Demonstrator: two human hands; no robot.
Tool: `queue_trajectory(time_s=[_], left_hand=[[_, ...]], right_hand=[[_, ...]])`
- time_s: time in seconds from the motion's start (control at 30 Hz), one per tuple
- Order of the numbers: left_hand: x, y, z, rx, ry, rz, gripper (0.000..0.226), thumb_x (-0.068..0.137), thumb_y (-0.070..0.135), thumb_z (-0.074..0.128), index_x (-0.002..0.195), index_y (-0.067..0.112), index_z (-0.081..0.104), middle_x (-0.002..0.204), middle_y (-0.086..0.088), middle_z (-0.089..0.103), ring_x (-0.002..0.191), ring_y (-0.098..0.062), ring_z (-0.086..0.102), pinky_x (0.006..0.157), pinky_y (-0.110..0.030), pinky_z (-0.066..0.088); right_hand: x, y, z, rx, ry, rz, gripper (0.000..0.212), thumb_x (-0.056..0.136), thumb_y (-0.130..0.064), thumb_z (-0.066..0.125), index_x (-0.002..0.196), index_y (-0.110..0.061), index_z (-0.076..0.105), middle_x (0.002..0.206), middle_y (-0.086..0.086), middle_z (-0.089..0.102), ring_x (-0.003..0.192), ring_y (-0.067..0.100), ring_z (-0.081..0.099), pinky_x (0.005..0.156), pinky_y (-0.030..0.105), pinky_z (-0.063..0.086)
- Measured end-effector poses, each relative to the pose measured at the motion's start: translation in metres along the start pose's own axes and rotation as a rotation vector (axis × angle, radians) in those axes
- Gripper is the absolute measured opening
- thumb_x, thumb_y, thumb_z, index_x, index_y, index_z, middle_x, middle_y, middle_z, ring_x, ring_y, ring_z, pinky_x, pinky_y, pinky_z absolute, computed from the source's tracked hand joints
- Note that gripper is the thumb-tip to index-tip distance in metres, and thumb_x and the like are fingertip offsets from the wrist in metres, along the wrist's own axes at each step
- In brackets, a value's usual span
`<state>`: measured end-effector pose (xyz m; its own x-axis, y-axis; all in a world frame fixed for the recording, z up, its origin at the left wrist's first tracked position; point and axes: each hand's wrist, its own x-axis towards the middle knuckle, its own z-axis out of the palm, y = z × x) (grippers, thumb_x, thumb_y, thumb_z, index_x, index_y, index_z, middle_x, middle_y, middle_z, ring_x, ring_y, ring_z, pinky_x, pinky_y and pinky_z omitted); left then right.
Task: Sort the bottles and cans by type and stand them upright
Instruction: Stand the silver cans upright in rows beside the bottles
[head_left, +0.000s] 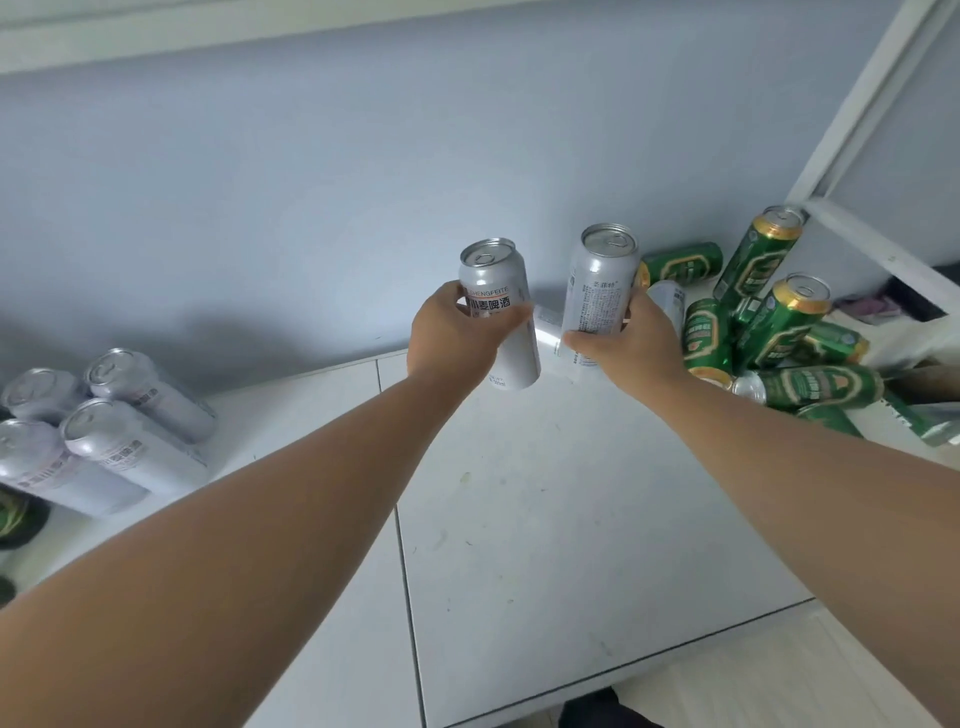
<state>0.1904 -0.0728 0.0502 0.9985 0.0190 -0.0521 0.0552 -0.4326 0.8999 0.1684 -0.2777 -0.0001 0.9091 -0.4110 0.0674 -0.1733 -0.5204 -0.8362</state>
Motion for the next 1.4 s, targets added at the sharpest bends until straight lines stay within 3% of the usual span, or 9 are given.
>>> queue_trajectory(time_s=[0.13, 0.43, 0.7, 0.93, 1.1, 1.27, 1.4], left_hand=[[-0.016, -0.006, -0.017, 0.017, -0.021, 0.026, 0.037, 0.072, 0.052, 0.083, 0.091, 0.026, 0.066, 0.073, 0.011, 0.065, 0.063, -0.008, 0.062, 0.056, -0.025, 0.043], [-0.066, -0.008, -0.037, 0.052, 0.031, 0.022, 0.037, 0.072, 0.051, 0.081, 0.093, 0.026, 0.066, 0.078, 0.011, 0.066, 0.070, -0.010, 0.063, 0.061, -0.028, 0.046], [-0.125, -0.016, -0.053, 0.107, 0.123, -0.008, 0.037, 0.070, 0.052, 0.080, 0.095, 0.028, 0.065, 0.083, 0.012, 0.067, 0.076, -0.009, 0.066, 0.060, -0.028, 0.046], [-0.156, -0.030, -0.085, 0.130, 0.161, 0.007, 0.037, 0.071, 0.052, 0.081, 0.093, 0.028, 0.063, 0.081, 0.012, 0.066, 0.075, -0.011, 0.065, 0.058, -0.026, 0.042], [-0.162, -0.043, -0.120, 0.158, 0.147, 0.026, 0.036, 0.072, 0.052, 0.080, 0.091, 0.028, 0.061, 0.081, 0.012, 0.066, 0.075, -0.010, 0.064, 0.058, -0.027, 0.041], [-0.163, -0.069, -0.167, 0.169, 0.126, 0.038, 0.040, 0.067, 0.056, 0.080, 0.090, 0.028, 0.062, 0.082, 0.010, 0.067, 0.078, -0.014, 0.066, 0.064, -0.032, 0.052], [-0.166, -0.092, -0.212, 0.179, 0.118, 0.045, 0.036, 0.072, 0.052, 0.082, 0.089, 0.029, 0.060, 0.077, 0.013, 0.064, 0.071, -0.007, 0.062, 0.057, -0.027, 0.042]], right_hand=[[-0.025, -0.009, 0.004, 0.024, 0.019, -0.005, 0.063, 0.069, -0.033, 0.088, 0.121, -0.017, 0.058, 0.107, -0.004, 0.069, 0.094, 0.017, 0.066, 0.077, 0.032, 0.054], [-0.060, -0.016, -0.004, 0.042, -0.036, -0.028, 0.065, 0.059, -0.045, 0.086, 0.114, -0.022, 0.060, 0.103, -0.008, 0.070, 0.091, 0.013, 0.069, 0.076, 0.037, 0.059], [-0.101, -0.023, -0.013, 0.014, -0.117, -0.093, 0.056, 0.067, -0.034, 0.088, 0.112, -0.018, 0.059, 0.103, -0.006, 0.068, 0.089, 0.014, 0.066, 0.063, 0.024, 0.047], [-0.141, -0.043, -0.008, 0.029, -0.144, -0.116, 0.055, 0.069, -0.031, 0.088, 0.113, -0.016, 0.059, 0.101, -0.006, 0.067, 0.086, 0.012, 0.065, 0.059, 0.020, 0.045], [-0.165, -0.062, 0.014, 0.031, -0.137, -0.102, 0.055, 0.068, -0.034, 0.088, 0.111, -0.019, 0.058, 0.096, -0.011, 0.066, 0.084, 0.007, 0.065, 0.060, 0.023, 0.045], [-0.192, -0.086, 0.052, 0.049, -0.121, -0.082, 0.057, 0.066, -0.034, 0.088, 0.113, -0.017, 0.060, 0.100, -0.007, 0.069, 0.086, 0.010, 0.067, 0.060, 0.024, 0.047], [-0.220, -0.105, 0.093, 0.082, -0.114, -0.062, 0.056, 0.068, -0.031, 0.089, 0.113, -0.017, 0.059, 0.099, -0.006, 0.068, 0.082, 0.007, 0.065, 0.059, 0.021, 0.045]])
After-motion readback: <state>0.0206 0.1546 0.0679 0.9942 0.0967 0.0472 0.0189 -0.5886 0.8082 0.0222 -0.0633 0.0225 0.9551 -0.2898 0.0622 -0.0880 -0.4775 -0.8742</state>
